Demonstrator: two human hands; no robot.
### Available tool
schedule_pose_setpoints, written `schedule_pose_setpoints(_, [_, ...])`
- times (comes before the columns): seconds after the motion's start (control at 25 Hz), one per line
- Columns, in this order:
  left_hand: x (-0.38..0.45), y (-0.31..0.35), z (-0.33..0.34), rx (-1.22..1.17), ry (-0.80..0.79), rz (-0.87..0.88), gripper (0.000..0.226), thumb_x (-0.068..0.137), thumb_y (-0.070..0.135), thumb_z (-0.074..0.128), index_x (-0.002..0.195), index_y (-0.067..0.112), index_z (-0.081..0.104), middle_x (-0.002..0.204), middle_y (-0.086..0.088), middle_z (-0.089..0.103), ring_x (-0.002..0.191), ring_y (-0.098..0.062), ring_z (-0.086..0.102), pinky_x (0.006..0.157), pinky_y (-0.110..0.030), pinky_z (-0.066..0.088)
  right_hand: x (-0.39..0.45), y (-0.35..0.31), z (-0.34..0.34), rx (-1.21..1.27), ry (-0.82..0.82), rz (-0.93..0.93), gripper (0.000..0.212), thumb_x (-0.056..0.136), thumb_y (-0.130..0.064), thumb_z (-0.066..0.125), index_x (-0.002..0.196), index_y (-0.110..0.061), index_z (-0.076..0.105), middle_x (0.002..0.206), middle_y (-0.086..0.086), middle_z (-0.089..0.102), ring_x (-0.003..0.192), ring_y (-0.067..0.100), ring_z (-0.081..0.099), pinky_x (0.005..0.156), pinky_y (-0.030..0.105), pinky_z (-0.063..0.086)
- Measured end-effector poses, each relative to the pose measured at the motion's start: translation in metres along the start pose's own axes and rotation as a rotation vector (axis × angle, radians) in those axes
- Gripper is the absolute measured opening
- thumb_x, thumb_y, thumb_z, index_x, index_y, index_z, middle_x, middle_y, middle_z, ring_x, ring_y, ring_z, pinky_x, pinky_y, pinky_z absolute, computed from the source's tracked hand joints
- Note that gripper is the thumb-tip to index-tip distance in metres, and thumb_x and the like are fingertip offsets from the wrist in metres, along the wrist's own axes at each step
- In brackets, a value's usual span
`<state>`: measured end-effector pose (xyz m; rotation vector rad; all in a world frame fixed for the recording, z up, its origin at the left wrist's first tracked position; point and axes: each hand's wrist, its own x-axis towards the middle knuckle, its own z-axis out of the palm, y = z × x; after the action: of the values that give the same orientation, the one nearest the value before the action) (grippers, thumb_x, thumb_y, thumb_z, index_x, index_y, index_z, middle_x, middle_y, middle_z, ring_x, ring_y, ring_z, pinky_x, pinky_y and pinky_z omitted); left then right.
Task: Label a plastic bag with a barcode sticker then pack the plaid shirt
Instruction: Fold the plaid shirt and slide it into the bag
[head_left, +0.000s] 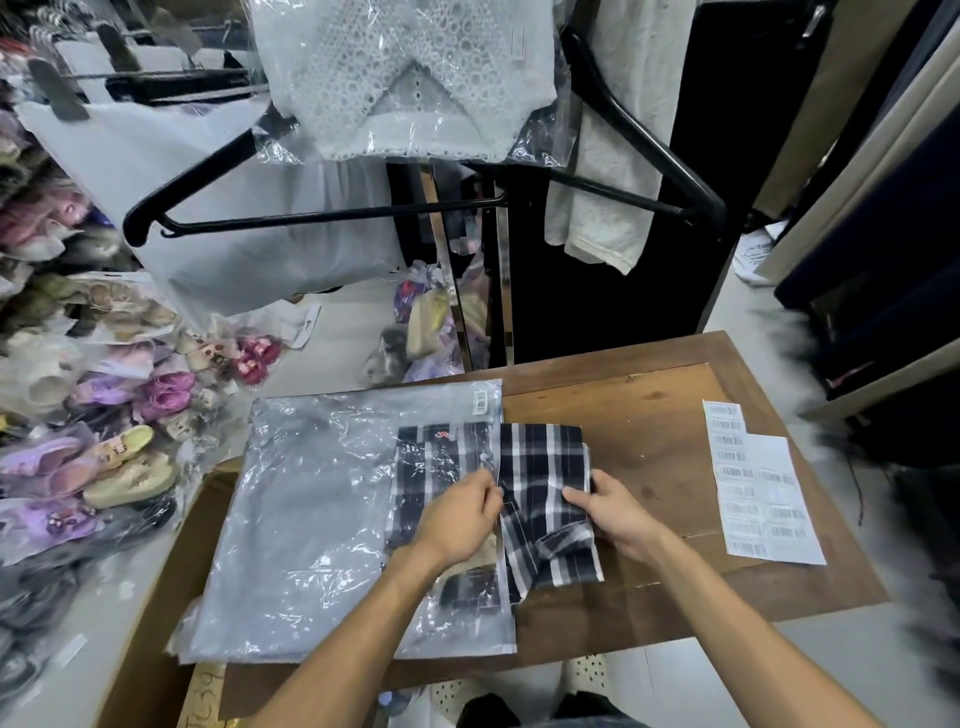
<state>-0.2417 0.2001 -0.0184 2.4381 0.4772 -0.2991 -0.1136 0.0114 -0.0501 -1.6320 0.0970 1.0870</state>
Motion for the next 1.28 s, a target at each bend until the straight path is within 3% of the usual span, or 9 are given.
schedule_pose_setpoints(0.08, [-0.001,0.000,0.002,0.000,0.001,0.002,0.027,0.109,0.033,0.035,0.090,0.019,0.048,0.078,0.007,0.051,0.066,-0.007,0.046,0.063,-0.026,0.044,0.002,0.005,0.003,-0.164,0.001,-0.091,0.021,0.102,-0.012,0.059,0.122,-0.010,0.058,0.110,0.010,0.076,0.093,0.022,0.077,0.086,0.043,0.062])
schedule_pose_setpoints(0.24, [-0.002,0.002,0.006,0.004,0.003,-0.003,0.030,0.108,0.036,0.035,0.090,0.018,0.050,0.079,0.005,0.054,0.068,-0.010,0.048,0.070,-0.033,0.050,0.006,0.004,0.011,-0.238,0.015,-0.150,0.016,0.100,-0.021,0.063,0.113,-0.013,0.068,0.105,0.004,0.078,0.093,0.020,0.077,0.089,0.047,0.061])
schedule_pose_setpoints(0.4, [0.000,0.001,0.008,-0.008,0.009,-0.029,0.029,0.109,0.037,0.034,0.087,0.023,0.047,0.077,0.006,0.054,0.065,-0.009,0.049,0.065,-0.030,0.047,0.012,0.003,0.002,-0.312,0.253,-0.165,0.031,0.092,-0.030,0.072,0.120,-0.017,0.066,0.099,-0.003,0.076,0.089,0.014,0.074,0.087,0.043,0.061])
schedule_pose_setpoints(0.56, [0.002,0.006,0.012,0.013,0.000,-0.027,0.029,0.109,0.036,0.035,0.091,0.019,0.050,0.079,0.005,0.055,0.067,-0.010,0.049,0.062,-0.029,0.043,0.013,0.002,0.008,-0.385,0.289,-0.261,0.036,0.090,-0.027,0.075,0.124,-0.020,0.067,0.087,-0.006,0.078,0.082,0.008,0.075,0.086,0.038,0.061])
schedule_pose_setpoints(0.72, [0.007,0.007,0.015,0.041,-0.008,-0.040,0.028,0.109,0.036,0.036,0.091,0.021,0.051,0.081,0.005,0.058,0.068,-0.008,0.054,0.065,-0.026,0.048,0.012,-0.003,0.026,-0.500,0.281,-0.308,0.032,0.093,-0.024,0.069,0.125,-0.018,0.071,0.103,-0.004,0.078,0.091,0.008,0.071,0.095,0.033,0.057])
schedule_pose_setpoints(0.8, [0.008,0.006,0.016,0.038,-0.021,-0.042,0.028,0.109,0.036,0.036,0.092,0.021,0.052,0.082,0.003,0.060,0.070,-0.010,0.057,0.071,-0.028,0.054,0.008,-0.006,0.026,-0.348,0.289,-0.295,0.035,0.097,-0.026,0.064,0.130,-0.015,0.067,0.113,-0.001,0.075,0.098,0.011,0.071,0.096,0.036,0.058])
schedule_pose_setpoints(0.92, [0.008,0.010,0.016,0.046,-0.015,-0.042,0.028,0.108,0.038,0.035,0.091,0.022,0.050,0.084,0.003,0.060,0.076,-0.015,0.062,0.077,-0.038,0.056,-0.004,-0.011,0.029,0.017,0.078,-0.165,0.047,0.104,-0.045,0.050,0.142,-0.016,0.052,0.129,0.008,0.068,0.110,0.017,0.068,0.101,0.038,0.055])
schedule_pose_setpoints(1.12, [0.007,0.017,0.013,0.046,-0.020,-0.038,0.024,0.108,0.037,0.036,0.092,0.020,0.046,0.088,0.002,0.059,0.076,-0.020,0.056,0.073,-0.038,0.048,0.008,-0.013,0.043,0.253,-0.151,-0.001,0.072,0.099,-0.071,0.026,0.158,-0.029,0.026,0.138,0.019,0.061,0.119,0.030,0.065,0.103,0.049,0.052])
schedule_pose_setpoints(1.28, [0.005,0.021,0.011,0.035,-0.053,-0.026,0.021,0.107,0.035,0.037,0.095,0.020,0.046,0.093,0.000,0.059,0.080,-0.020,0.058,0.072,-0.037,0.047,0.028,-0.008,0.057,0.358,-0.325,0.163,0.090,0.088,-0.085,0.021,0.151,-0.022,0.041,0.131,0.013,0.064,0.111,0.028,0.057,0.097,0.050,0.047])
